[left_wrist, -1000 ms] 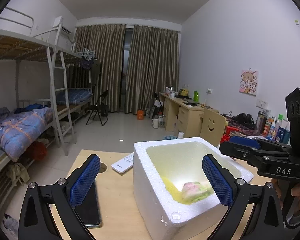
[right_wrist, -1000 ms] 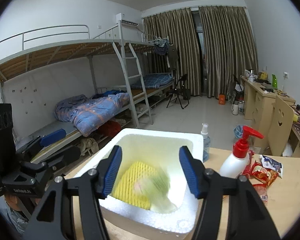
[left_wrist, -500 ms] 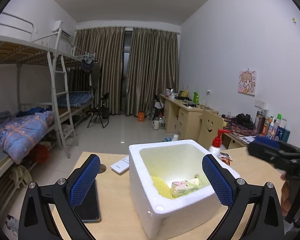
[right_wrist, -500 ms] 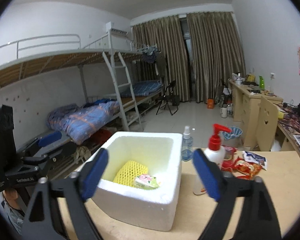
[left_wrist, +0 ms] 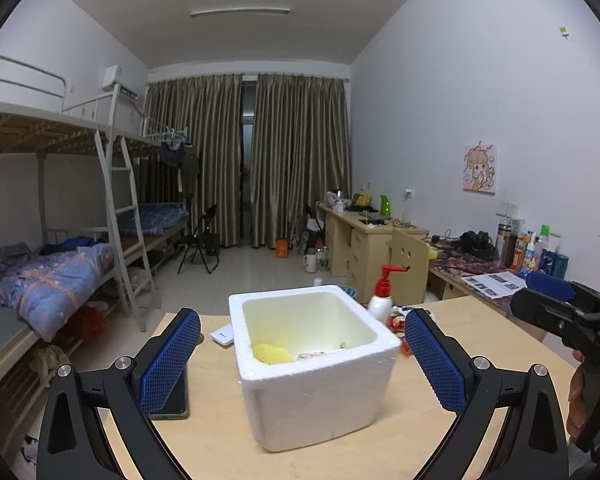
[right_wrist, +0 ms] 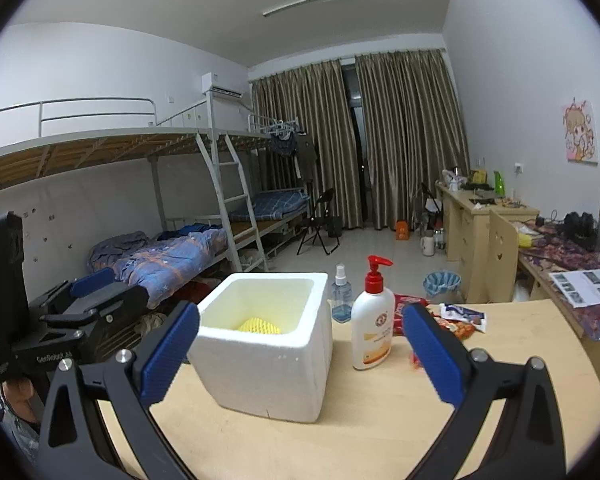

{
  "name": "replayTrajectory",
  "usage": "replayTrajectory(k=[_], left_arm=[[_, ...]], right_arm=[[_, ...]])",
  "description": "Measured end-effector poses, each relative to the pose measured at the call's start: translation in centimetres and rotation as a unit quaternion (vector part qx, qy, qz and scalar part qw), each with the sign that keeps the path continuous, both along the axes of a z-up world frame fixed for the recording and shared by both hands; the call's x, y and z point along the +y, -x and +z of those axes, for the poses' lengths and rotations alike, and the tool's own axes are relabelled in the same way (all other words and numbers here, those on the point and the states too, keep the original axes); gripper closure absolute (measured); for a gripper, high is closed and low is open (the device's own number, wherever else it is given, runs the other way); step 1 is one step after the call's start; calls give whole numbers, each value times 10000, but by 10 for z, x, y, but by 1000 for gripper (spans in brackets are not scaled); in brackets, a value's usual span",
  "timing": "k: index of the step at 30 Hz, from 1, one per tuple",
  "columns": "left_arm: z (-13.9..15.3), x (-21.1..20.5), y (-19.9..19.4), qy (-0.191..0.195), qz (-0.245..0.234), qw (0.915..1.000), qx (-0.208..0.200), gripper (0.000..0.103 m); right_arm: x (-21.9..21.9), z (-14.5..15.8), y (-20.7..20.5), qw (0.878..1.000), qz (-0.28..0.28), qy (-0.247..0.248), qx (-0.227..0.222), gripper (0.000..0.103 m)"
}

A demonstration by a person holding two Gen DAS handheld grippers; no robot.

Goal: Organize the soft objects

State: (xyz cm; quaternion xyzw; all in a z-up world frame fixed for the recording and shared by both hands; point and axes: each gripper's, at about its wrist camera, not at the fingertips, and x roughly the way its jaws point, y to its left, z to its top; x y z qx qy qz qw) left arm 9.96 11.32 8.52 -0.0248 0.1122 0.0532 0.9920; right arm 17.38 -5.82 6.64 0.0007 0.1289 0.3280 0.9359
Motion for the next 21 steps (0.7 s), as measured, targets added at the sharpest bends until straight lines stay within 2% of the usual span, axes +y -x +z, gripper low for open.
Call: replayTrajectory(k=[11,16,21], left_arm=[[9,-26,48,-40,-115,9996,-269,1],[6,-36,60,-177,-128,9994,-279,1],[-3,-41,78,-124,-156,9994,-296,0]], right_arm=[[-20,0,44,9995,-3,-63,-316,0],[-25,-8,61,9990,-52,-30,-437,0],[-31,-16,72,9988,-77,-64,-474,0]])
